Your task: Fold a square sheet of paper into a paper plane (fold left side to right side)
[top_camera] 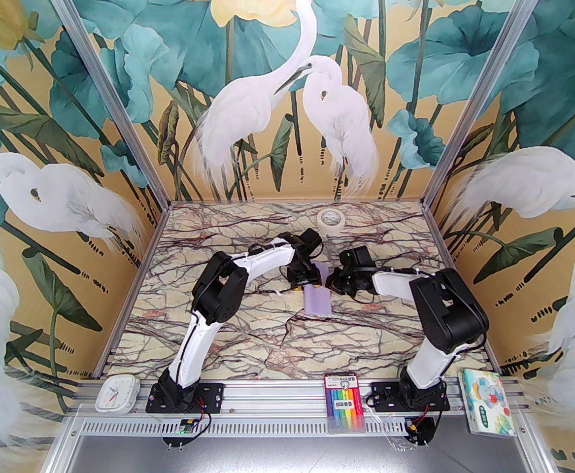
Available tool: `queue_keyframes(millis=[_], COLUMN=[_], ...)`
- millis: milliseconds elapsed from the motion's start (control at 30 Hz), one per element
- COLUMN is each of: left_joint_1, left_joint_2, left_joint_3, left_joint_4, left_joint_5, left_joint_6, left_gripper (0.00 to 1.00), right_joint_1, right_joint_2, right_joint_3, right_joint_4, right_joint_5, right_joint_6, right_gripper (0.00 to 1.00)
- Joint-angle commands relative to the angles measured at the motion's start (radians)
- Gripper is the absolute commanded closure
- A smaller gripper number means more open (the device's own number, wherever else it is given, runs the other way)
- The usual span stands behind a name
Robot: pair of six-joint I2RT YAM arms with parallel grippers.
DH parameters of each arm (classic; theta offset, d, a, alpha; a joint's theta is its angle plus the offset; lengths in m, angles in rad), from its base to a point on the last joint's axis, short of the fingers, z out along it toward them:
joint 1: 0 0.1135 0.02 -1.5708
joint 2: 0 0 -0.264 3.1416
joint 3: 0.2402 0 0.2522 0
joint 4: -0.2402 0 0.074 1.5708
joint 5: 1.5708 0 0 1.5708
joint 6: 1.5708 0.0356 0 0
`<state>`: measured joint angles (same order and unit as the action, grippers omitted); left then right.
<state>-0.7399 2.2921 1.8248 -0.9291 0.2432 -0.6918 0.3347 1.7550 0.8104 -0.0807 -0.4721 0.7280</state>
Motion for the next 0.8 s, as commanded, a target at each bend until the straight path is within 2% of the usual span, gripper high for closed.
queue_keyframes(millis=[0, 333, 633, 700, 767], left_joint_1=[-0.015, -0.005, 0.061, 0.064, 0.064], left_joint_2=[0.149, 0.119, -0.089, -0.125, -0.148], left_joint_3=[-0.050, -0.020, -0.032, -0.051, -0.074], left_joint_4=[0.101, 0.070, 0.078, 0.104, 0.134], left_joint_5=[-0.016, -0.036, -0.041, -0.030, -0.013], left_joint_6=[0.015, 0.026, 0.052, 0.070, 0.071], left_gripper=[0.47, 0.43, 0.36, 0.38, 0.46], right_joint_1=[0.007, 0.013, 0.015, 0.015, 0.015], right_joint_2=[0.027, 0.056, 0.061, 0.061, 0.058], right_joint_3=[0.022, 0.048, 0.057, 0.058, 0.058], right_joint_4=[-0.074, -0.130, -0.142, -0.143, -0.142], right_joint_5=[0.045, 0.081, 0.084, 0.084, 0.084], right_joint_6=[-0.033, -0.050, -0.058, -0.057, -0.057], right_gripper=[1.00, 1.00, 1.00, 1.00, 1.00])
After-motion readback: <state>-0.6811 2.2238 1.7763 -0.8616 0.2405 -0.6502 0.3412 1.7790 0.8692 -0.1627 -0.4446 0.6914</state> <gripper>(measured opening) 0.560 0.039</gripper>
